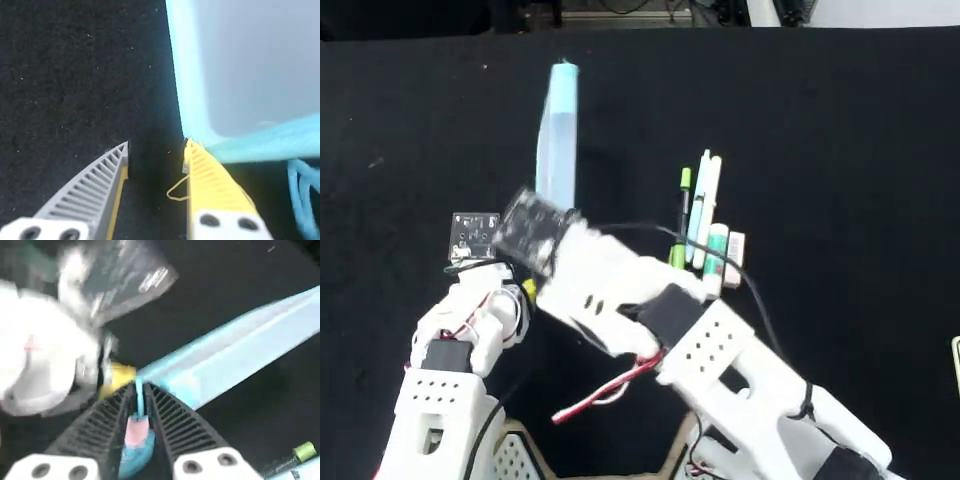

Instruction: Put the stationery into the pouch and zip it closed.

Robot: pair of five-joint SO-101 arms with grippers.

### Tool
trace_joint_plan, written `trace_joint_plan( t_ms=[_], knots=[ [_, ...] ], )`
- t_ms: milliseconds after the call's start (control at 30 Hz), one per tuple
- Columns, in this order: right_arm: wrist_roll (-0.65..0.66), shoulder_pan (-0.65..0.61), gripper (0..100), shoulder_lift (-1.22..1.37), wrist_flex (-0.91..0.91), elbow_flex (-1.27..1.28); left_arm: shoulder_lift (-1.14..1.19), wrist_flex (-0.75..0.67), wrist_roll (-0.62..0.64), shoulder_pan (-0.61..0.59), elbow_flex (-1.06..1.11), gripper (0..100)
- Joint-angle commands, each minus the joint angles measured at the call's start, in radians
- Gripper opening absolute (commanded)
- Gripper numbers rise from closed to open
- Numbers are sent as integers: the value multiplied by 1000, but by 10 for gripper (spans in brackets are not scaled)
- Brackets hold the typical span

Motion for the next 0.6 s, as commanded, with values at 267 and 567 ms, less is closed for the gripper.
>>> trace_joint_plan(
  t_ms=[267,567],
  knots=[
    [71,-9,11,-36,-71,90,3,-17,6,12,-8,185],
    [48,-8,11,-36,-338,93,3,-17,6,13,-7,185]
  ],
)
